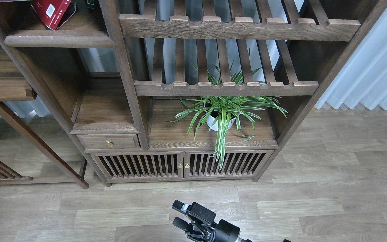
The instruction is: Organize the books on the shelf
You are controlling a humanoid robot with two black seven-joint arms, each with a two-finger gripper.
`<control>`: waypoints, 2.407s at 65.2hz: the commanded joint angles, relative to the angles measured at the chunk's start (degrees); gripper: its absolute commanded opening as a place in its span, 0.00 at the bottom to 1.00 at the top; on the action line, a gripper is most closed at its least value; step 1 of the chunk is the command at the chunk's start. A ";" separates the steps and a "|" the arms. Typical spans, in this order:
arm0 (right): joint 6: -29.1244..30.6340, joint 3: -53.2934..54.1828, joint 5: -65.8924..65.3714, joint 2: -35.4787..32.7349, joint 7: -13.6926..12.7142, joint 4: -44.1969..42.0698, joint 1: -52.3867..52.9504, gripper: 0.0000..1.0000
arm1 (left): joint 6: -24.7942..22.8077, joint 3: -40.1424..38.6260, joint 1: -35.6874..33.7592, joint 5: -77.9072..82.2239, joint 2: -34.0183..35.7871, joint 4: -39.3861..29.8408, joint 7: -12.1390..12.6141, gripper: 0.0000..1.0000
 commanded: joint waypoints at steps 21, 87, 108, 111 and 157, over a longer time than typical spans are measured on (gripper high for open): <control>0.00 0.11 0.00 3.35 2.26 0.02 1.78 0.99 | -0.02 1.53 -2.06 2.97 -8.97 10.52 -0.01 0.03; 0.00 0.02 0.17 4.23 2.26 0.02 1.43 0.99 | -0.02 5.48 -3.38 3.06 -19.79 24.41 -2.26 0.74; 0.00 0.02 0.17 4.23 2.26 0.02 1.25 0.99 | -0.02 4.34 -2.33 2.26 -17.68 21.34 -3.49 0.96; 0.00 0.02 0.17 4.23 2.26 0.02 1.25 0.99 | -0.02 4.16 -1.80 2.35 -16.28 19.32 -4.45 0.97; 0.00 3.36 0.35 4.41 11.31 0.02 4.41 0.98 | -0.02 -22.63 43.53 -4.50 5.26 -40.52 -4.72 1.00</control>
